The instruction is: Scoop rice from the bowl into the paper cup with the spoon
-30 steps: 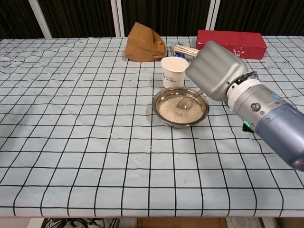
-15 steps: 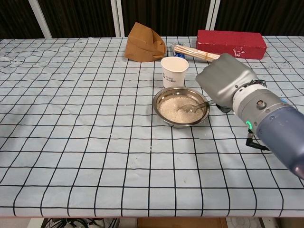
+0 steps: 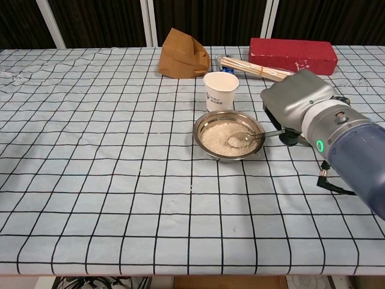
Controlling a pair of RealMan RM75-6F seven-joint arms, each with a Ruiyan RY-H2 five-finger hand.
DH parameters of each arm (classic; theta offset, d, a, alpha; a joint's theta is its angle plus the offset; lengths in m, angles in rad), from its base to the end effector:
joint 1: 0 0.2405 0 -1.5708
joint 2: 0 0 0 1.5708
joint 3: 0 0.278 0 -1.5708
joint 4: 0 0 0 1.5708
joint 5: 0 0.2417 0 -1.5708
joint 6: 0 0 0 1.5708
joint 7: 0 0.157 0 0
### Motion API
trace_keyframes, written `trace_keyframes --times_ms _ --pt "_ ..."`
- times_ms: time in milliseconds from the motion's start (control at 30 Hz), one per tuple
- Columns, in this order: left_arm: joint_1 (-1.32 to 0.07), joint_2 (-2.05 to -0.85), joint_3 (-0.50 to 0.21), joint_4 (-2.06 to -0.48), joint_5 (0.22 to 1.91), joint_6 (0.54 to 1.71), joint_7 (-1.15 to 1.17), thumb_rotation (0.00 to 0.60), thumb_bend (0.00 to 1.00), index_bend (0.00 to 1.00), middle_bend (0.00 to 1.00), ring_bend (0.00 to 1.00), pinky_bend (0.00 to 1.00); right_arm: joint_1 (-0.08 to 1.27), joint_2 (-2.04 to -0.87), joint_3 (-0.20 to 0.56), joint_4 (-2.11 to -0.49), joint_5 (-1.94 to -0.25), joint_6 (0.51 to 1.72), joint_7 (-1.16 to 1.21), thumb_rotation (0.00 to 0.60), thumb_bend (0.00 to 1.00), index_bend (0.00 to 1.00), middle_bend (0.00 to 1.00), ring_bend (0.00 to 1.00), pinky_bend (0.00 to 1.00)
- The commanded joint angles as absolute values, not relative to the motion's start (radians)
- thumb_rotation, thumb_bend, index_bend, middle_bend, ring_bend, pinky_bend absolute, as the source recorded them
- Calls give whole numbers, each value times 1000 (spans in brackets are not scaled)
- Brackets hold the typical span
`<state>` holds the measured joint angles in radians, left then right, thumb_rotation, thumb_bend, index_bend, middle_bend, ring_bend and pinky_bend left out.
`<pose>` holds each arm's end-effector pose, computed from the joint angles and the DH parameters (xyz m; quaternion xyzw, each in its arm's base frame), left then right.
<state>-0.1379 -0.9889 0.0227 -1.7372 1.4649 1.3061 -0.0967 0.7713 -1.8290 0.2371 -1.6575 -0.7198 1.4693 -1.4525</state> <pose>-0.3396 0.1928 0.1382 -0.6158 -0.4785 -0.3435 0.5233 -0.1019 -0.3260 -0.0820 0.7420 -0.2166 0.1542 0.6155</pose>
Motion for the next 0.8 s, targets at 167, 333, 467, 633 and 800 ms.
trace_keyframes --times_ms 167,333,467,633,800 --pt "-139 -988 23 -1738 1465 1305 -97 600 27 0 0 0 0 791 -1826 251 -1681 -691 1492 -1482 600 471 640 998 1000 1000" --pt "-139 -987 23 -1738 1465 1305 -99 600 27 0 0 0 0 810 -1826 272 -1704 -657 1512 -1507 600 476 642 998 1000 1000" --pt "-139 -987 23 -1739 1464 1305 -101 600 27 0 0 0 0 823 -1824 288 -1722 -639 1526 -1521 600 477 643 998 1000 1000" --pt "-140 -985 23 -1739 1465 1303 -105 600 27 0 0 0 0 838 -1825 314 -1746 -598 1549 -1533 600 479 645 999 1000 1000" --pt "-140 -984 22 -1740 1463 1303 -108 600 27 0 0 0 0 853 -1828 335 -1762 -557 1571 -1540 600 484 659 1000 1000 1000"
